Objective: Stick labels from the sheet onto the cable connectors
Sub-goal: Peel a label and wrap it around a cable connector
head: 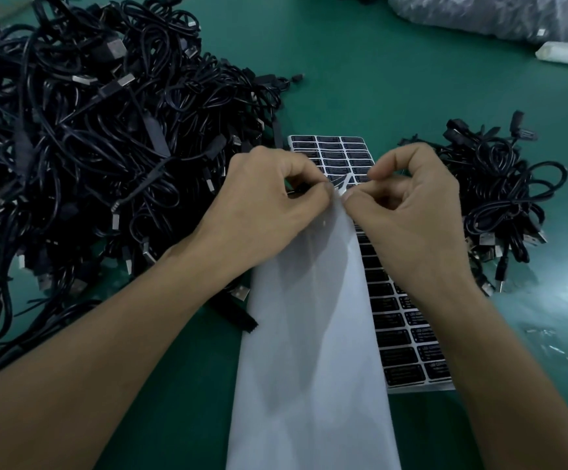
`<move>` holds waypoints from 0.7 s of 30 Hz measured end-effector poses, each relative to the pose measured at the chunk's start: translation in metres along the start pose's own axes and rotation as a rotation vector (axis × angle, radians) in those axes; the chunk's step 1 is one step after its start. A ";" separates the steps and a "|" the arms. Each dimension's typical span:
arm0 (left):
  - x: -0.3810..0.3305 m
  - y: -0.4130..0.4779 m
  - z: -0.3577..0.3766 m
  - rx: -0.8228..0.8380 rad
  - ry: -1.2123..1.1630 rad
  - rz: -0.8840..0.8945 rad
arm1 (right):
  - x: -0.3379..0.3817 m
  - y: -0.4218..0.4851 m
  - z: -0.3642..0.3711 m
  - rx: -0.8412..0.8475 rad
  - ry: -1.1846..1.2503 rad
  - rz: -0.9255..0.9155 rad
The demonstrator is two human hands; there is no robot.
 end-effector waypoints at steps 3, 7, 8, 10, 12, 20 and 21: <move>0.002 0.001 -0.001 -0.014 -0.004 -0.027 | -0.001 0.000 -0.004 -0.036 -0.096 0.029; 0.008 0.002 -0.004 -0.061 -0.053 -0.086 | -0.008 -0.001 -0.012 -0.033 -0.286 0.081; 0.008 0.002 -0.004 -0.066 -0.066 -0.096 | -0.010 -0.001 -0.013 -0.009 -0.333 0.090; 0.008 0.003 -0.004 -0.074 -0.075 -0.107 | -0.011 -0.001 -0.012 0.028 -0.440 0.084; 0.007 0.002 -0.004 -0.077 -0.074 -0.106 | -0.007 -0.001 -0.010 0.018 -0.502 0.020; 0.003 0.002 -0.002 -0.055 -0.036 -0.057 | 0.009 -0.005 0.009 -0.041 -0.490 -0.197; 0.002 0.001 -0.001 -0.047 -0.030 -0.048 | 0.009 -0.006 0.011 -0.050 -0.489 -0.200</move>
Point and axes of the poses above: each hand's wrist, its own y-axis towards the middle knuckle, its own z-axis out of the palm, x = y × z, the point moved 5 cm from there along y, towards the middle knuckle, and after that the axes turned 3 degrees about y, right-handed, at the moved point
